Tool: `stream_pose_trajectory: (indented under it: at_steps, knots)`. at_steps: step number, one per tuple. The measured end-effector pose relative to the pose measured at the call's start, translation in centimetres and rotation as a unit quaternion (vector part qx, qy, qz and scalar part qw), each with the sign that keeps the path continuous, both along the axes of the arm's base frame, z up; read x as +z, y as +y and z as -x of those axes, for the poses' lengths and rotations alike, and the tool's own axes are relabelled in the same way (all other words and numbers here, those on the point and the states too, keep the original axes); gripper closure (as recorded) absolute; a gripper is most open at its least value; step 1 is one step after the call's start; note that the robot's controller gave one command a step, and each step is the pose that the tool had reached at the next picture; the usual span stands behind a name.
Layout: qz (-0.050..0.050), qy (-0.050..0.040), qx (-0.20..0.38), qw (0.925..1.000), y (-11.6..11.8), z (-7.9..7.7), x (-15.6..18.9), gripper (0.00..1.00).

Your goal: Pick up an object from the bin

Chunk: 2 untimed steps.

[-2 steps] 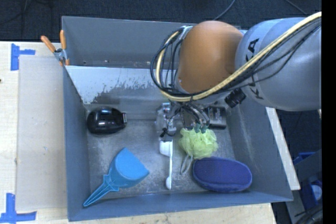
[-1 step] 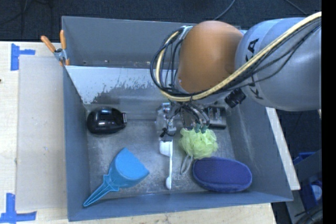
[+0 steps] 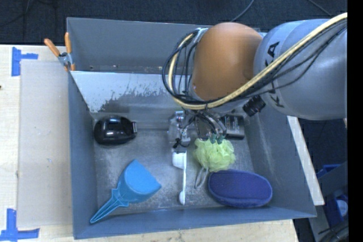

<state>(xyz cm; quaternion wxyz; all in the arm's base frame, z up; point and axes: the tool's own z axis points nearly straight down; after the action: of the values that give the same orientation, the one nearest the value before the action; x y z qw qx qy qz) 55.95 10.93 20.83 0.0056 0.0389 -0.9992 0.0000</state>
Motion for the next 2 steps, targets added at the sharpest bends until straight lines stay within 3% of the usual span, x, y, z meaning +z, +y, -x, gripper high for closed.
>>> stream_pose_trajectory:
  at_steps: [2]
  knots:
    - [0.0,0.0,0.0,1.0,0.0,0.0,0.0,1.0]
